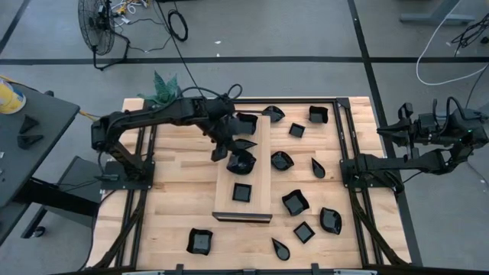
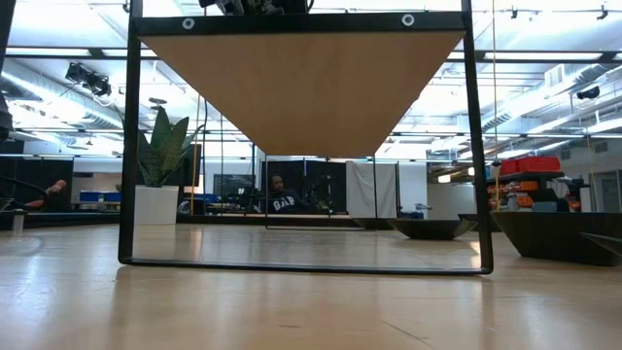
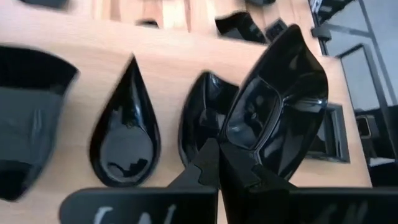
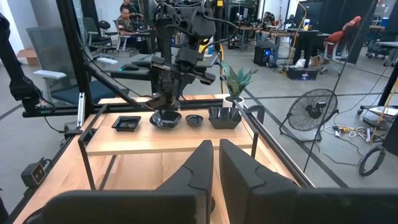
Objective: Pick & Place Mini shaped plates
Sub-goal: Stack the leaf shaped plate on top of the leaf shaped plate on the shelf, then stack the distorted square plate on top of the distorted square plate on the shelf
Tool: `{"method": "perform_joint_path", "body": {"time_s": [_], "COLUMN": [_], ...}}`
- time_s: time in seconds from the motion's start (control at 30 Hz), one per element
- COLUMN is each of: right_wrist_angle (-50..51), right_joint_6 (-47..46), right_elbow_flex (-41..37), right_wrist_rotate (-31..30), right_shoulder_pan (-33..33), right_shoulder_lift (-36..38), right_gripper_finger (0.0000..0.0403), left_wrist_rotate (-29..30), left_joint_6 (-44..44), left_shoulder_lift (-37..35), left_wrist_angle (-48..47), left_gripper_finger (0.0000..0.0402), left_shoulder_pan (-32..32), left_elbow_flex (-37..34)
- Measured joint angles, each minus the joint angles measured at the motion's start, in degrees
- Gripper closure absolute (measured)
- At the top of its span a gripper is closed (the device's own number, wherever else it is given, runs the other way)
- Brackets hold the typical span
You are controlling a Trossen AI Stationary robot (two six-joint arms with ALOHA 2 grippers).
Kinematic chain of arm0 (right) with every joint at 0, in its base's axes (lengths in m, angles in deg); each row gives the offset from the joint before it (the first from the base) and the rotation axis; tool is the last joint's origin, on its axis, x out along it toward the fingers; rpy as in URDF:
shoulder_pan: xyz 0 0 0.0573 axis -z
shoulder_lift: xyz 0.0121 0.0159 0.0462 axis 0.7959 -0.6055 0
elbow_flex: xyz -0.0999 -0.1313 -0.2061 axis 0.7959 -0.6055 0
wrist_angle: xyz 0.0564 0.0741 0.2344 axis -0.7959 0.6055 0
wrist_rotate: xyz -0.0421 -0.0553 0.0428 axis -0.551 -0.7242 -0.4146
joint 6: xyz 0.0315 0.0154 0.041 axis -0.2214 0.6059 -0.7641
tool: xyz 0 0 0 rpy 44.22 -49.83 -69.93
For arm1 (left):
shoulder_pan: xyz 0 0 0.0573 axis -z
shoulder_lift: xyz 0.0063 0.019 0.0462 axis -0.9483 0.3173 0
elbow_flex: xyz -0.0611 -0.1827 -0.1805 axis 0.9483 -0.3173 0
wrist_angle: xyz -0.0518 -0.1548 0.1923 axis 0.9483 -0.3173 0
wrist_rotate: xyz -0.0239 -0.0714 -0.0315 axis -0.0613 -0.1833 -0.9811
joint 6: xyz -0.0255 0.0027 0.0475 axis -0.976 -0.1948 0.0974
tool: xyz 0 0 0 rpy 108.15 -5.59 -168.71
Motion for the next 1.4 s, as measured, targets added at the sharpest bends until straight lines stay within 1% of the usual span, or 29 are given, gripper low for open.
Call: {"method": "perform_joint_path", "body": {"time_s": [0.4,0.8,0.9,1.07,1.17,1.4], "right_wrist_angle": [0.0,0.0,0.0,0.0,0.0,0.0], "right_joint_6": [0.0,0.0,0.0,0.0,0.0,0.0], "right_elbow_flex": [0.0,0.0,0.0,0.0,0.0,0.0], "right_wrist_rotate": [0.0,0.0,0.0,0.0,0.0,0.0], "right_shoulder_pan": [0.0,0.0,0.0,0.0,0.0,0.0], "right_shoulder_lift": [0.0,0.0,0.0,0.0,0.0,0.0], "right_gripper_finger": [0.0369,0.0369,0.0369,0.0369,0.0369,0.0369], "left_wrist_rotate": [-0.3,-0.1,-0.1,-0.5,0.5,1.7], "left_joint_6": [-0.1,-0.4,-0.5,-1.3,-1.3,-1.0], "left_shoulder_lift": [1.9,1.9,1.9,1.9,1.9,1.9], "left_wrist_angle": [-0.9,-1.0,-1.0,-1.0,-0.9,-0.7], "left_gripper_finger": [0.0399,0.0395,0.0379,0.0338,0.0319,0.0299], "left_shoulder_pan": [0.0,0.0,0.0,0.0,0.0,-0.1], "left_elbow_flex": [0.0,0.0,0.0,0.0,0.0,0.0]}}
